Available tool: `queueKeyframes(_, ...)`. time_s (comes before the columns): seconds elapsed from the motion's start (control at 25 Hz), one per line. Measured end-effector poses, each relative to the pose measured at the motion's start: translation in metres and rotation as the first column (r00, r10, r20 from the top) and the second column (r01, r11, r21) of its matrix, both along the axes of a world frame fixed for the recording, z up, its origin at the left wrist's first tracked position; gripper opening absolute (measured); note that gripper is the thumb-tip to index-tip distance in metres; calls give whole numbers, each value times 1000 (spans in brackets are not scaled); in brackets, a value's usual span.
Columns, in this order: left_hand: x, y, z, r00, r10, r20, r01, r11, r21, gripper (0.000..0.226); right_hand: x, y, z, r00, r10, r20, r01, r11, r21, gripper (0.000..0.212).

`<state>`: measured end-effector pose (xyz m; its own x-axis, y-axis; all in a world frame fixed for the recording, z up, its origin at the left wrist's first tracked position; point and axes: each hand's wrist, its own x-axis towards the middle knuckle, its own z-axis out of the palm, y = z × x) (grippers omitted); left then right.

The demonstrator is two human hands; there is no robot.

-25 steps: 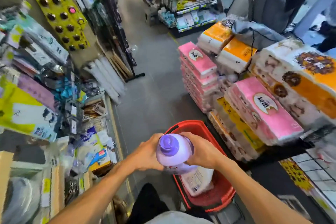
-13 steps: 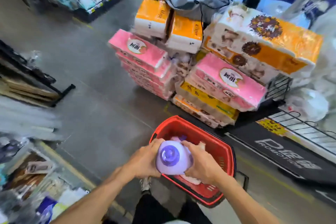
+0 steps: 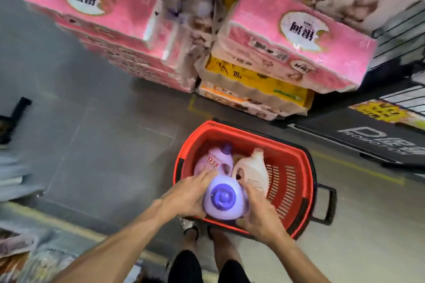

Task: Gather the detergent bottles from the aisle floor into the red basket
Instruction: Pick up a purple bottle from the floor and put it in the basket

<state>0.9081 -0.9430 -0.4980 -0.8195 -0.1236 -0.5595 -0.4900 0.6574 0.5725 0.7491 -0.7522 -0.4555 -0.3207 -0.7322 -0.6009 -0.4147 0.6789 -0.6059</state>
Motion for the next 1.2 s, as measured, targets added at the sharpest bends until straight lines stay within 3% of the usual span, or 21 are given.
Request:
queueKeyframes(0.12,-16,-3,-59,997,-25,77,23,999,27,109,-9,-1,-75,999,35,-8,-34,994,108,90)
queueKeyframes(0.36,-65,-48,-178,947,-246,206,259,965,-37,104,-33,-26,-222,992,-7,123,-19,978,205,102)
queueKeyframes(0.52,-77,-63,-212,932,-284,223,340,898,-278,50,-49,-61,-273,996,-85,-30,90,961,263,64)
queueKeyframes(0.68,-81,-52,-175,901,-371,227,432,823,-369,44,-63,-81,-232,993,29,-111,7,948,318,51)
queueKeyframes(1.0,-96,-43,-23,961,-150,231,247,843,-479,53,-78,-78,-67,937,147,-316,-29,936,350,53)
queueKeyframes(1.2,-119,-50,79,966,-210,152,258,812,-523,59,-88,-68,55,876,111,-469,55,943,328,46)
